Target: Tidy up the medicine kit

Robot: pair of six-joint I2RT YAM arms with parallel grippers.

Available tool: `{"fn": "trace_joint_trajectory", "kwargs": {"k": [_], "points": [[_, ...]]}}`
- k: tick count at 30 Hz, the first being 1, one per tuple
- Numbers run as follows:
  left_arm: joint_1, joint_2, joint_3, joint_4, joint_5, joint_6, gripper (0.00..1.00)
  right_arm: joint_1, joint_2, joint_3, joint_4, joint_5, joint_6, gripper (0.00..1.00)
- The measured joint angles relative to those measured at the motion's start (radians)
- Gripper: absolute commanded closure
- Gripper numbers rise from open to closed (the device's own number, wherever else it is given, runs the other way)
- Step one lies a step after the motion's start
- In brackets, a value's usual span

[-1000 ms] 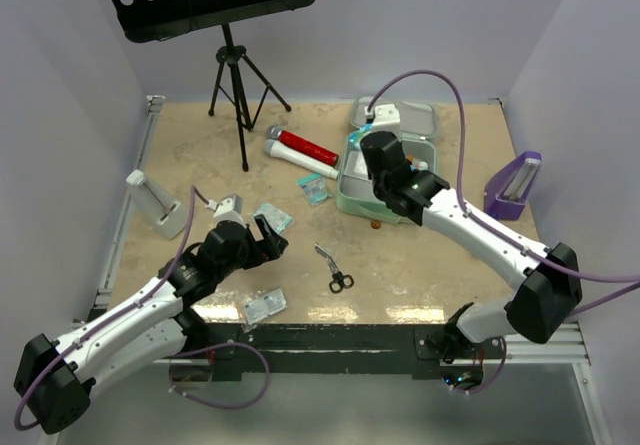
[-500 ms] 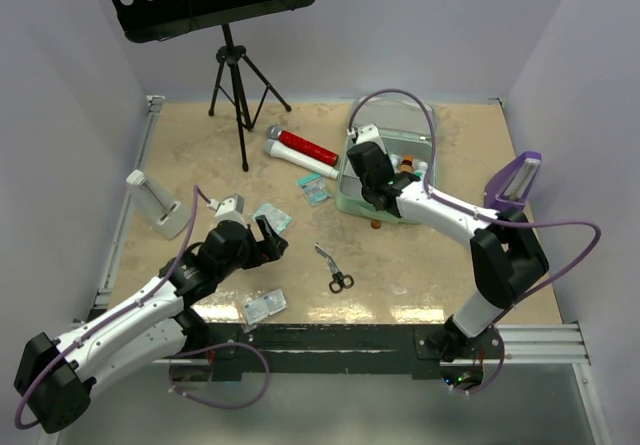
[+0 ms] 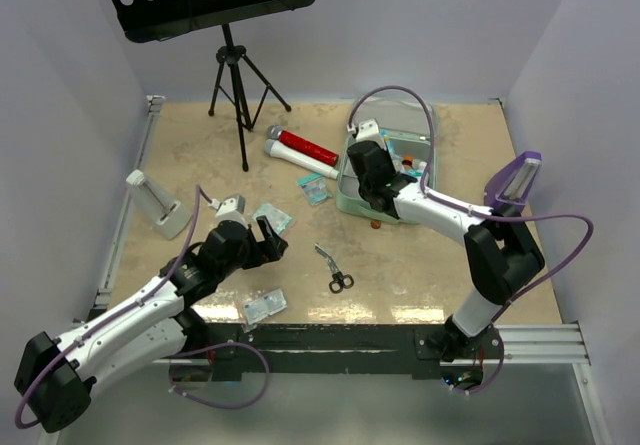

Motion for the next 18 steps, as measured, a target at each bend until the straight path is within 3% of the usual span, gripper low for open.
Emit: {"fn": "trace_joint_trajectory", "kwargs": {"k": [11, 18], "points": [[0.000, 0.011, -0.012, 0.002, 0.000, 0.000, 0.07, 0.005, 0.004, -0.106, 0.026, -0.042, 0.034, 1.00], [0.000, 0.039, -0.013, 0.004, 0.003, 0.000, 0.07, 0.100, 0.004, -0.143, 0.015, -0.058, 0.081, 1.00]]}}
